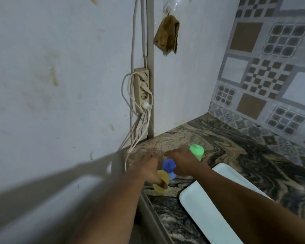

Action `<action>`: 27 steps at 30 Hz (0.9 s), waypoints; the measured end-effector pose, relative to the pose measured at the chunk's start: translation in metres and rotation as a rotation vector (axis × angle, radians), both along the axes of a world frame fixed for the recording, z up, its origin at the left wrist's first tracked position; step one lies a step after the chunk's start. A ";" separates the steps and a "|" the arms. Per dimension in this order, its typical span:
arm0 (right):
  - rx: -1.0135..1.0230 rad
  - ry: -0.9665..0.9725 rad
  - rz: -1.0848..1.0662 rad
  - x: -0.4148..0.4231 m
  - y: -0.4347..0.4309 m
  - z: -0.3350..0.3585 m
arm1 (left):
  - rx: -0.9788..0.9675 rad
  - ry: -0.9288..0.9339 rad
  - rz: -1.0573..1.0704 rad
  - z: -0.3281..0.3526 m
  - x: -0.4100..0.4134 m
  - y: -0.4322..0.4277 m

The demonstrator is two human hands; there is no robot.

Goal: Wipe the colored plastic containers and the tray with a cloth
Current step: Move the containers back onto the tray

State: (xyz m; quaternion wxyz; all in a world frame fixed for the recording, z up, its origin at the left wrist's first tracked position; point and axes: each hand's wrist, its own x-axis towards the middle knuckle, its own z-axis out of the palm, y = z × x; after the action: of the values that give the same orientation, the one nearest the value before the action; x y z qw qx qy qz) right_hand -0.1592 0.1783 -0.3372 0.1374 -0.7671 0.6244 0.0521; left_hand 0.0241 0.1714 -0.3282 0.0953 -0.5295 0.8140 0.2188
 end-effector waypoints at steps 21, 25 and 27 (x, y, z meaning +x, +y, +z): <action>-0.065 -0.238 -0.168 -0.024 -0.053 0.074 | -0.133 0.052 -0.058 0.067 0.003 -0.097; -0.146 -0.204 -0.282 -0.068 -0.050 0.122 | -0.190 0.094 -0.161 0.108 -0.047 -0.115; -0.163 -0.190 -0.376 -0.097 -0.037 0.131 | -0.195 0.109 -0.245 0.111 -0.083 -0.113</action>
State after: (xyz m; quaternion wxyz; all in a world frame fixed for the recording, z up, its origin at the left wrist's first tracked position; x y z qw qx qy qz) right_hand -0.2561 0.1417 -0.2061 0.1407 -0.6473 0.7428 -0.0976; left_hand -0.0592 0.0579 -0.2176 0.0250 -0.4203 0.8939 0.1539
